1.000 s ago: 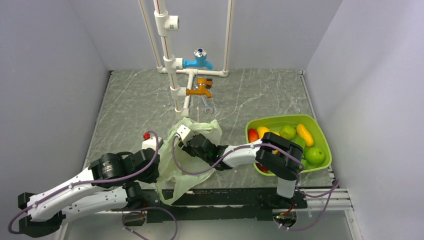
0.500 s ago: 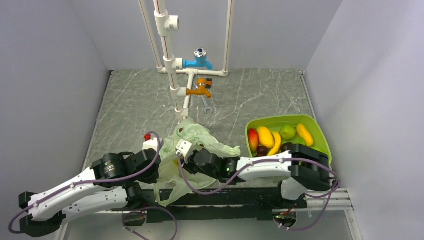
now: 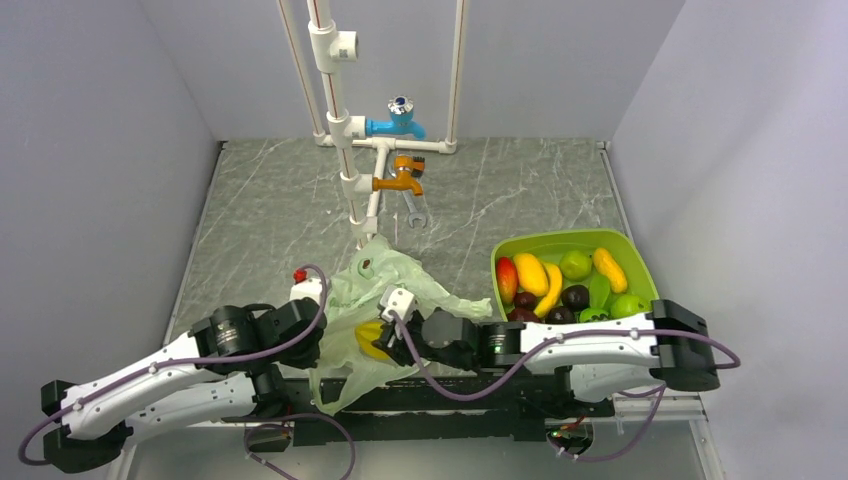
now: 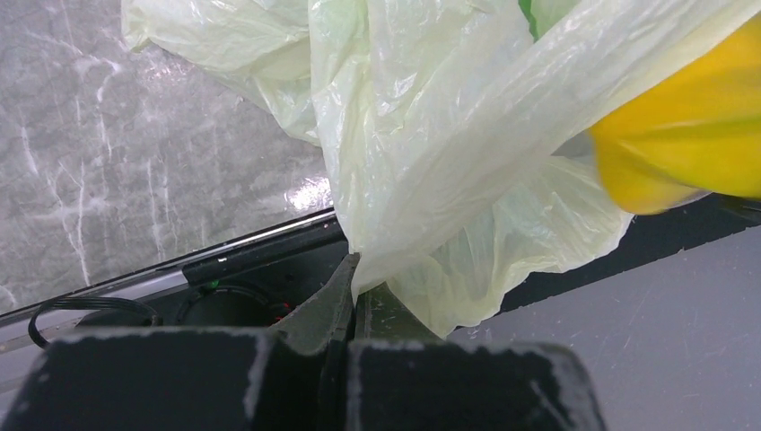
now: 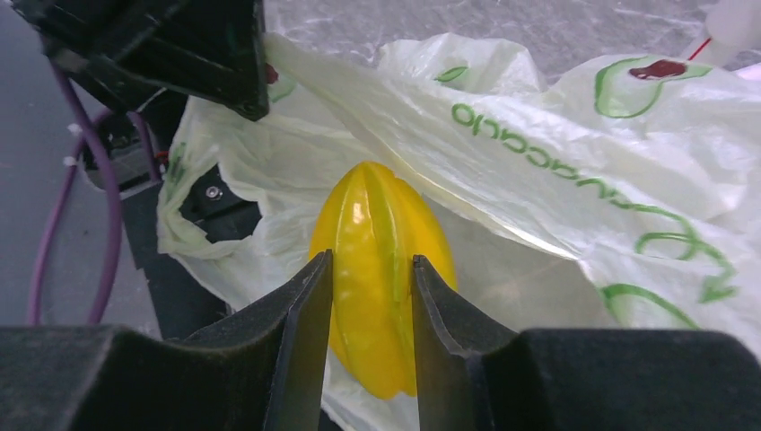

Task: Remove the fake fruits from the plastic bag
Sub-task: Take out the fake fruit from the plastic bag, then place the fake fruit in the bin.

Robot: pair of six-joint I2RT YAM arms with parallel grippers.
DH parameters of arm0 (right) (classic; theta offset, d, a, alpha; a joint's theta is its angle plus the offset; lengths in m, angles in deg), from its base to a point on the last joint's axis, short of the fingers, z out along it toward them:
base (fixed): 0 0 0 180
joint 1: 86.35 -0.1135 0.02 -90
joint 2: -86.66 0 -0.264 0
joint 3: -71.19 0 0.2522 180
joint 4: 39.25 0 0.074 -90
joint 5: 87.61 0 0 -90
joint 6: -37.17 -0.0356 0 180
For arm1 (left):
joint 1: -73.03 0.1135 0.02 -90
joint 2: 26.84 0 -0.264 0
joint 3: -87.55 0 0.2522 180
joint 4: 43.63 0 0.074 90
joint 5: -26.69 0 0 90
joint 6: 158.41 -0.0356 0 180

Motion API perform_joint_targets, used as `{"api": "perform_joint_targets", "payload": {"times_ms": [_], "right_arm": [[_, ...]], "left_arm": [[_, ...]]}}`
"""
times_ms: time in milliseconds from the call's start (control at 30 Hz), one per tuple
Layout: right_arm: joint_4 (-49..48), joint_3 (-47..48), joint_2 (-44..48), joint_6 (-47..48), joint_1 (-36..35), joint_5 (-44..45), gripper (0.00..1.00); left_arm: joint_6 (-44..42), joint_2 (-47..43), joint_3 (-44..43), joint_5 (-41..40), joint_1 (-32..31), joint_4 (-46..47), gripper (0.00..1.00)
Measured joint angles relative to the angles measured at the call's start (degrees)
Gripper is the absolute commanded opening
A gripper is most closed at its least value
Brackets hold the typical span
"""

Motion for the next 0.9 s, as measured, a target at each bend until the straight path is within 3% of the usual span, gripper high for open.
{"api": "perform_joint_targets", "payload": {"times_ms": [333, 533, 833, 900], "right_arm": [[7.65, 0.13, 13.31, -1.22, -0.15, 5.46, 0.0], [12.79, 3.69, 17.7, -1.09, 0.39, 11.96, 0.0], [19.65, 8.79, 21.05, -2.8, 7.69, 19.41, 0.0], [21.81, 8.96, 21.86, -4.2, 12.02, 19.93, 0.0]], "left_arm": [[0.13, 2.71, 1.22, 1.07, 0.0, 3.69, 0.0], [-0.17, 8.74, 1.53, 2.29, 0.0, 6.99, 0.0], [-2.99, 17.29, -1.31, 2.67, 0.0, 11.17, 0.0], [-3.52, 18.97, -2.71, 2.6, 0.0, 11.61, 0.09]]}}
